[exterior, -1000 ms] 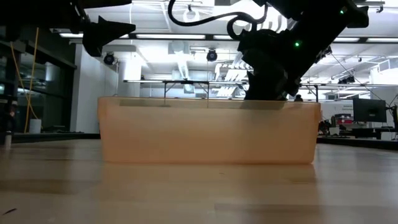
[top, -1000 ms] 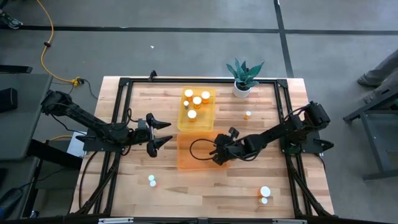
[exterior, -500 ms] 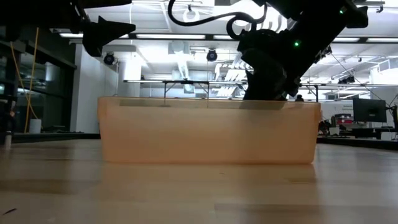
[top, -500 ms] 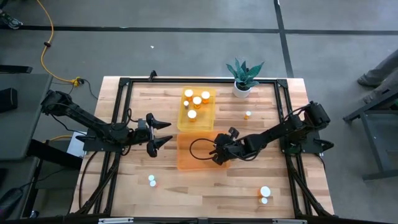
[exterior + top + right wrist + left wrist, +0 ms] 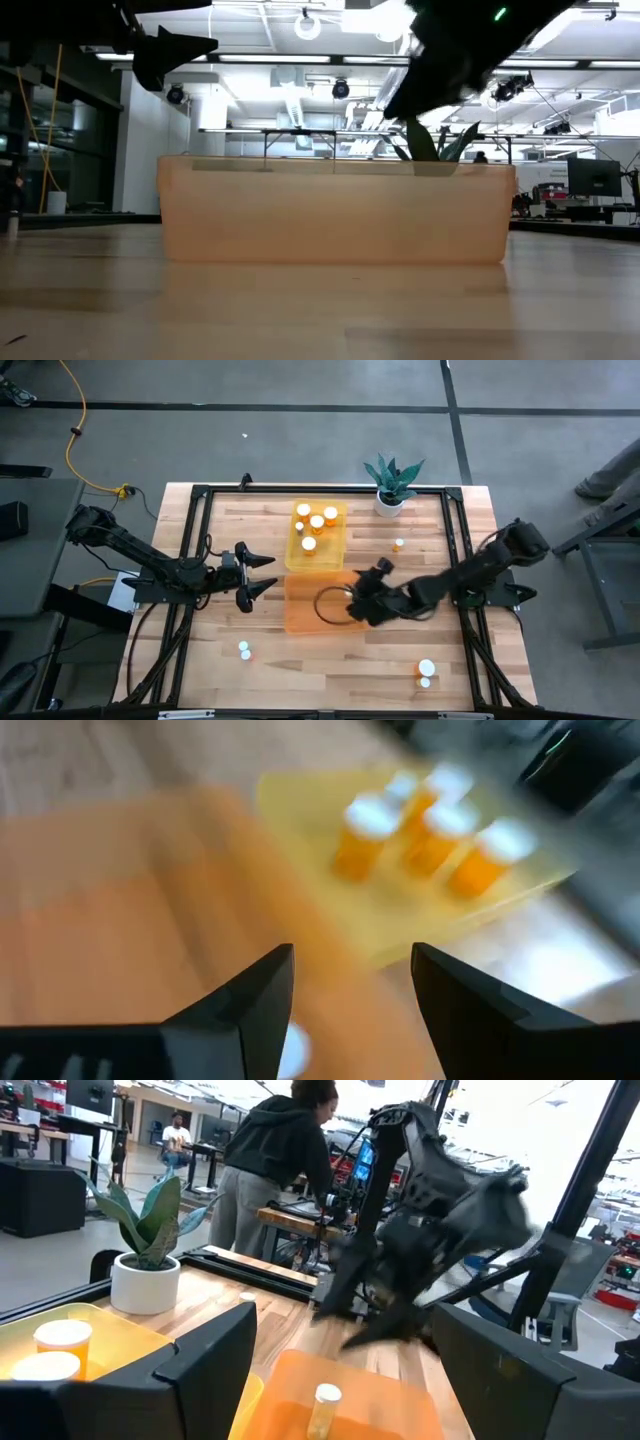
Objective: Pick and place medicine bottles into bin by pill shape (circle, oval)
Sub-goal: Put the orange tablet bottle into the orange bin
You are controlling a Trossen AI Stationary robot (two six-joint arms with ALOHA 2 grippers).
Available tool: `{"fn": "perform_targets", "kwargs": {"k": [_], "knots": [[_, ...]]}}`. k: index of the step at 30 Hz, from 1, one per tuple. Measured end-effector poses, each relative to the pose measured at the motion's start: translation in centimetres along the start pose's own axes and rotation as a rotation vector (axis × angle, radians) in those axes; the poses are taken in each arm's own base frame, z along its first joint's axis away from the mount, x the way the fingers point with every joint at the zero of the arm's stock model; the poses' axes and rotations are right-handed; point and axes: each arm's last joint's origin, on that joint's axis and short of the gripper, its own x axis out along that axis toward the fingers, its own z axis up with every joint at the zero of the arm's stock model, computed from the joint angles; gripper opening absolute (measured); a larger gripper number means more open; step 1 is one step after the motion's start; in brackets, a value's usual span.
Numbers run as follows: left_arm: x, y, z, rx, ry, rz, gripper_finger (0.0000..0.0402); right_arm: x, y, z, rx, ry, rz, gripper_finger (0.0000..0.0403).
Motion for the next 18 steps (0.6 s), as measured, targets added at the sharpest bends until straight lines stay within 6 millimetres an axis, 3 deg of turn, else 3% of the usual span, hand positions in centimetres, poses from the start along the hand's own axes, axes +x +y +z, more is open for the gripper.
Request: {"fn": "perform_targets", "kwargs": {"k": [5,9,13,18], "knots": [[0.0,0.0,0.0,0.0,0.0,0.0,0.0291,-5.4,-0.6,-0.5,-0.033,-0.146,-0.148,0.0197],[0.0,0.0,0.0,-0.001,-0.001,0.0,0.0291,-8.1,-1.9,-2.3,0.027,-0.192,-0.212,0.0197],[0.0,0.0,0.0,-0.003,-0.001,0.0,0.0291,-8.8,-3.4,-3.5,0.126,-0.2,-0.27,0.0197],[0.0,0.0,0.0,-0.001,-0.001,0.0,0.0291,-7.3,-4.2,-3.7,0.183,-0.166,-0.36,0.0197]]}}
